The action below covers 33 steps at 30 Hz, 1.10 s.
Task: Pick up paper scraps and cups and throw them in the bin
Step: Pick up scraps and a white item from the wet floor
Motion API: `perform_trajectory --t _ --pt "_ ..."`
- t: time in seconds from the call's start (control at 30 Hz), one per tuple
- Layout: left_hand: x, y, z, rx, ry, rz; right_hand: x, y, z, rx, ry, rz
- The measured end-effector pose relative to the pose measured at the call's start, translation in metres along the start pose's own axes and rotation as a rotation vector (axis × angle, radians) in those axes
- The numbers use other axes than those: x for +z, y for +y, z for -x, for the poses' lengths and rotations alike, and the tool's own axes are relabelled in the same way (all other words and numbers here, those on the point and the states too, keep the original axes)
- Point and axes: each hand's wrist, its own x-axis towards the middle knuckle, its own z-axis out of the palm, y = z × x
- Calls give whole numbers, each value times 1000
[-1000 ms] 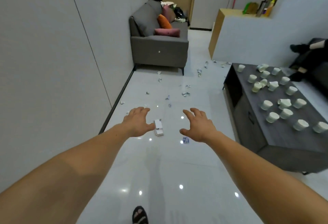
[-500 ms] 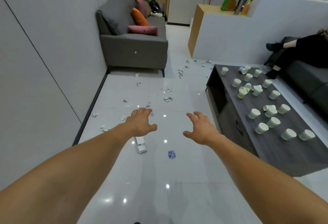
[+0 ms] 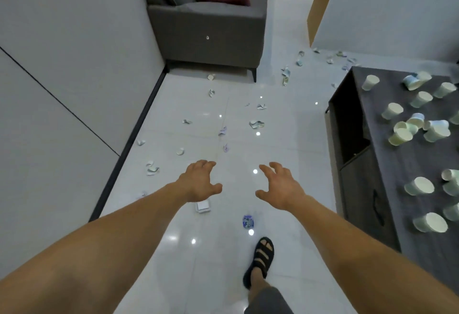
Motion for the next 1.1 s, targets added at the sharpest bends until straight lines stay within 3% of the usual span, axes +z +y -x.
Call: perform_trajectory --t 0.3,0.67,0.9,1.1 --pt "88 -9 -151 -106 -141 108 100 86 -146 -18 -267 -16" --pt "359 -122 -356 -103 -318 120 407 174 -322 12 -389 40" --pt "510 -189 -397 -149 -372 202 568 211 -361 60 -364 58" --pt "548 -216 -393 -180 -374 294 608 210 -374 124 -214 -181"
